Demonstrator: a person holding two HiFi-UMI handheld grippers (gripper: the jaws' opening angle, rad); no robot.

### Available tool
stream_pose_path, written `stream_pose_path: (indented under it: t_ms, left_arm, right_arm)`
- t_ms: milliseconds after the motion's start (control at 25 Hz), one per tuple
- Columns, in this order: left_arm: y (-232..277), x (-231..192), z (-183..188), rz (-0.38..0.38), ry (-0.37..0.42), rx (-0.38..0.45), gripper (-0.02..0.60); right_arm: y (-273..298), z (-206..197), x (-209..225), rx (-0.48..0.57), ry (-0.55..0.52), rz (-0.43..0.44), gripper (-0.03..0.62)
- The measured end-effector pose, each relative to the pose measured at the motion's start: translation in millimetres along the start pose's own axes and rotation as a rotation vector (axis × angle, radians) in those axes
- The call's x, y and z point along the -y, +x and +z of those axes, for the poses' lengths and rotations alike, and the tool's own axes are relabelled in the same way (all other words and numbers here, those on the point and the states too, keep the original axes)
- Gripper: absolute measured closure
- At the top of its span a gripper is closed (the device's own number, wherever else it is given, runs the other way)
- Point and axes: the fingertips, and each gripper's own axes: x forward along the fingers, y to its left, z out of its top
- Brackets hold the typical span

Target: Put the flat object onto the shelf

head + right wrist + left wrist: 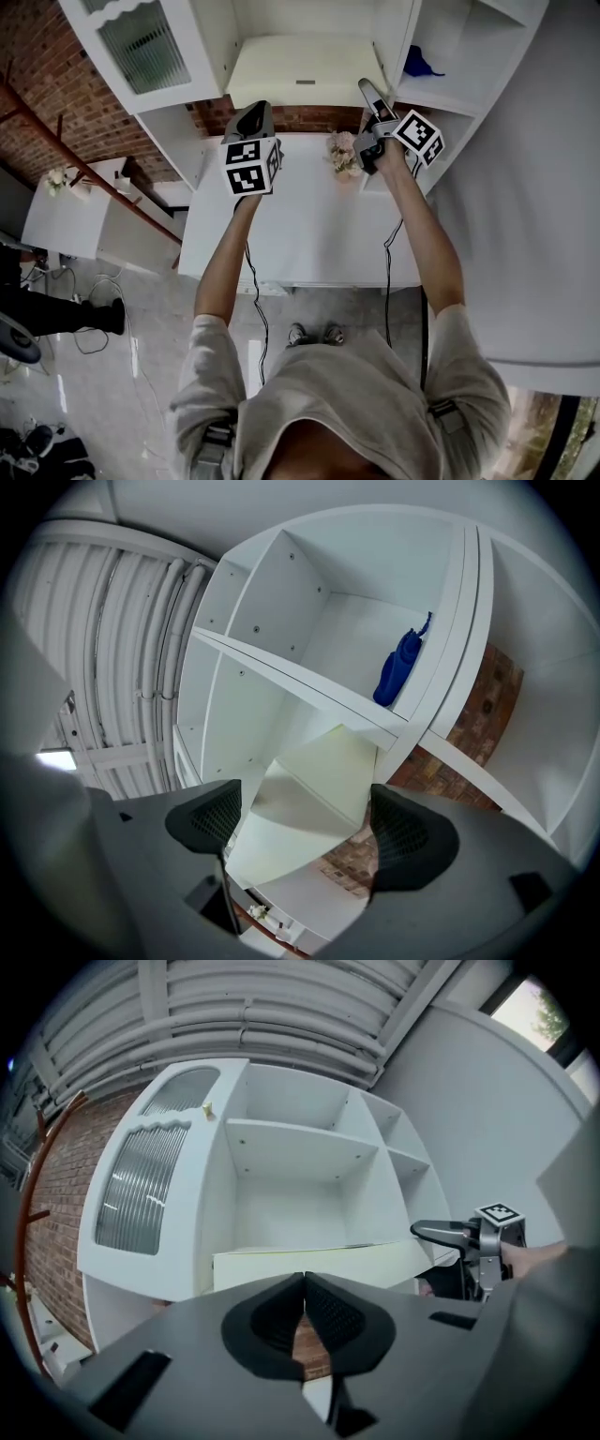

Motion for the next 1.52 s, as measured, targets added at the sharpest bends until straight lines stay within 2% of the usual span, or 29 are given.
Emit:
stream_pose_path:
  t_ms: [200, 320, 440, 600, 640, 680, 720, 800, 920, 1080, 1520]
  left_arm:
    - [17, -2, 1, 0.040, -0.022, -0.029, 0.565]
    - [20, -2, 3, 0.040, -0.032, -0.028, 0.565]
    - [21, -4, 3, 0.035, -0.038, -0.028, 0.565]
    - [21, -4, 3, 0.032, -0.021, -0.033, 0.565]
    - [21, -4, 3, 0.033, -0.022, -0.033, 0.565]
    - [21, -5, 2, 0.032, -0.026, -0.033, 0.565]
    - [21, -5, 2, 0.031, -0.033, -0.033, 0.565]
    - [21, -5, 1, 0.029, -0.044, -0.033, 0.565]
    - [21, -4, 1, 0.025, -0.050, -0.030, 0.565]
    - [21, -4, 0, 0.012, -0.053, -0.014, 0.565]
    - [39, -8, 0, -0.018, -0.038, -0.007, 0.565]
  right_arm:
    - [-8, 8, 0, 0.011, -0.060, -0.011, 0.183]
    - [-18, 20, -1, 0.039, -0.181, -0.043, 0.183]
    - [-30, 25, -15, 0.047, -0.476, -0.062, 0.184]
    - [-43, 2, -53, -0.030, -0.985, -0.049, 0.191]
    - [-44, -5, -59, -0.044, -1.054, -0.055, 0.227]
    - [-45, -10, -63, -0.044, -1.089, -0.067, 0.359]
    - [-46, -12, -66, -0.036, -1.100, -0.082, 0.489]
    - [-46, -19, -65, -0.039, -1.099, -0.111, 0.546]
    - [-41, -31, -55, -0.077, -1.105, -0.167, 0.564]
    - [-31, -34, -38, -0.108, -1.052, -0.224, 0.565]
    - [-2, -26, -19, -0.125, -1.052, -0.258, 0.565]
